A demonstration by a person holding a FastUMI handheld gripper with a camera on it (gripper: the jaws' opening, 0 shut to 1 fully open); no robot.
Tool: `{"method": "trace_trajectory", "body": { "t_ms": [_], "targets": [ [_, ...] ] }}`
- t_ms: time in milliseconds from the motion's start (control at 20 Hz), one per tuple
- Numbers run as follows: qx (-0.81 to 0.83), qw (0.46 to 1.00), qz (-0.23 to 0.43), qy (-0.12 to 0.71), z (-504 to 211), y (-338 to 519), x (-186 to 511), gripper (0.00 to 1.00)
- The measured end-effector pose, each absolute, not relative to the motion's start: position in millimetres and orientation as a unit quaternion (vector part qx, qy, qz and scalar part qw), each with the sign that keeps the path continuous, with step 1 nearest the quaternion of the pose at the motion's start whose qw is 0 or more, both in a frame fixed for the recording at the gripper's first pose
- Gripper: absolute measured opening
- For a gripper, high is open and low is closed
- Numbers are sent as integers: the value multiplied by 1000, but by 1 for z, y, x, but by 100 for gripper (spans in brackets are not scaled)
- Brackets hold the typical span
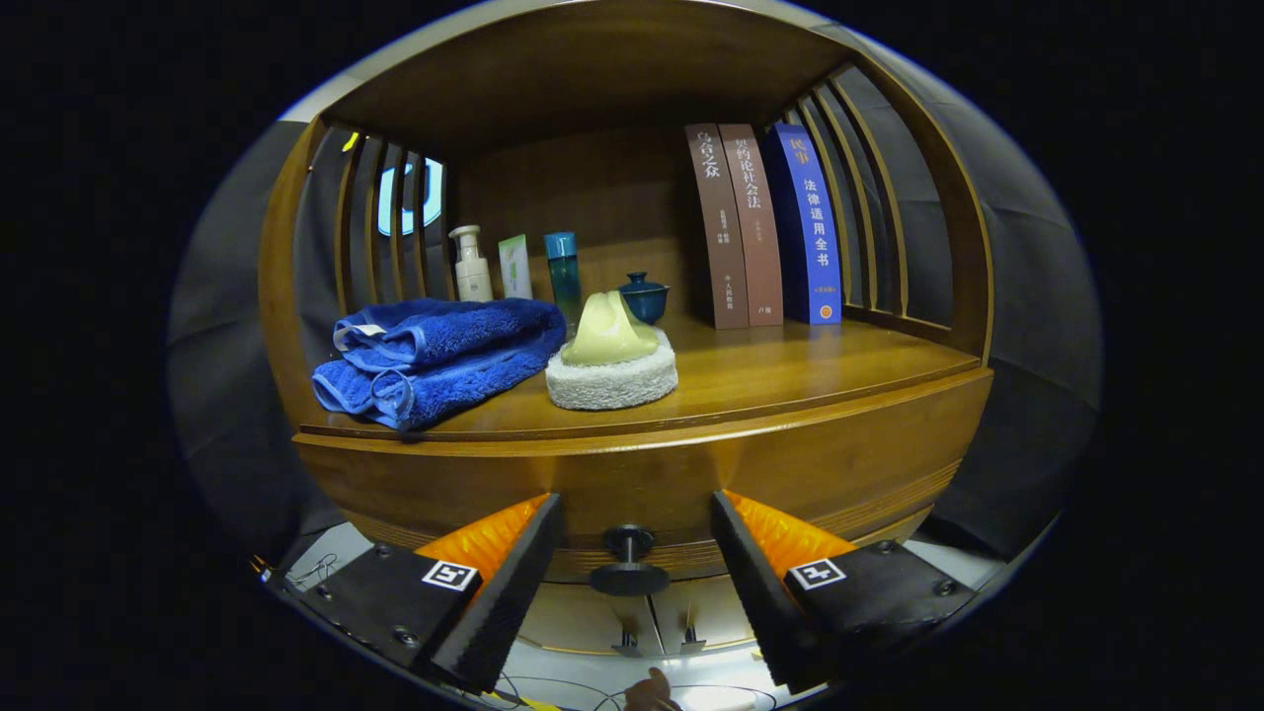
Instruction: Pull open the drawer, take out the items inside it, and place them on the countertop above the cabinet.
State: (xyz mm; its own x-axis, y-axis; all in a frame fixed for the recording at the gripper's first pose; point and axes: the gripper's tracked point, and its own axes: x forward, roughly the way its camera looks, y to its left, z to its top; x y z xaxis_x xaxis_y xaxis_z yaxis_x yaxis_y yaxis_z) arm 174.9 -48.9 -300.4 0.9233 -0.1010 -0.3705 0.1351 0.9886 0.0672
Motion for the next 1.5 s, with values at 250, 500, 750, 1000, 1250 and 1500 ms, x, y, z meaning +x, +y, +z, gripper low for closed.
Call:
{"method": "trace_trajectory", "body": {
  "t_ms": [250,500,750,1000,1250,1500],
  "targets": [
    [31,981,-52,183,-285,-42,158,99],
    [8,986,-37,164,-229,-31,122,99],
    [-16,994,-11,107,-131,-12,80,99],
    [-10,998,-4,60,-50,-2,37,99],
    [-18,999,-10,32,-8,-3,8,99],
    [-14,999,-12,35,-12,-7,-4,99]
  ]
}}
